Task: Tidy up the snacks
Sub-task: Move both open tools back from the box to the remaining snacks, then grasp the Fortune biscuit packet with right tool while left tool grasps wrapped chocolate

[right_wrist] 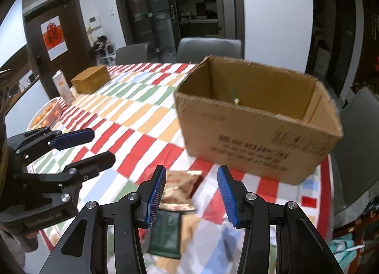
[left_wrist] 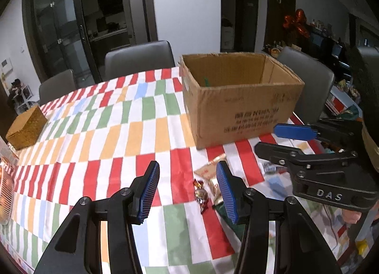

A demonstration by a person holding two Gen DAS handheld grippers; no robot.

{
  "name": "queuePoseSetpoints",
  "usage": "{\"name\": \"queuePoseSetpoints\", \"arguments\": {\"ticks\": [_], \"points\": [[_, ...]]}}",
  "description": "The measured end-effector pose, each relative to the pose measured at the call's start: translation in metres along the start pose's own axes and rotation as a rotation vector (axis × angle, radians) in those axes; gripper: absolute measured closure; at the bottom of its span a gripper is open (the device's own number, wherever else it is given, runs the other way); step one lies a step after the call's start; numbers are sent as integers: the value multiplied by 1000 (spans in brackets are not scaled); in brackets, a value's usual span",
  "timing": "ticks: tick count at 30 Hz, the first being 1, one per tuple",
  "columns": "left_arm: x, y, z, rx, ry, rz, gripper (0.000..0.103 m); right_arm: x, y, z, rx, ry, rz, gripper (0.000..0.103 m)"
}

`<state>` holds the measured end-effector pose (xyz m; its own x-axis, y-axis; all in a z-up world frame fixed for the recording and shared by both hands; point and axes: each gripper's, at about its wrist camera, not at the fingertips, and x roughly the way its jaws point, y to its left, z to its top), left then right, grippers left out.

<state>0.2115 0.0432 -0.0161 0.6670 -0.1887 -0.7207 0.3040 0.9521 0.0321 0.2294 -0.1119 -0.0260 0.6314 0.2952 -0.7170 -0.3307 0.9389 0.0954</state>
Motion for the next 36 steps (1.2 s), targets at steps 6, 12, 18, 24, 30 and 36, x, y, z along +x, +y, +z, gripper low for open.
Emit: {"name": "queuePoseSetpoints", "arguments": {"ticks": [6,12,18,24,30,36], "points": [[14,1,-21,19,32,-29,56,25,8,-14,7,61,40,57],[34,3,-34,13,73,-72,63,48,10,-22,21,114,62,57],[57,2,-44,25,123,-103,68,73,10,-27,45,168,80,57],[76,1,-48,11,159,-134,71,92,10,-29,57,205,87,57],[92,-1,-50,5,179,-145,72,104,11,-28,53,225,82,57],[107,1,-49,-9,199,-145,77,114,11,-27,49,239,79,57]]}}
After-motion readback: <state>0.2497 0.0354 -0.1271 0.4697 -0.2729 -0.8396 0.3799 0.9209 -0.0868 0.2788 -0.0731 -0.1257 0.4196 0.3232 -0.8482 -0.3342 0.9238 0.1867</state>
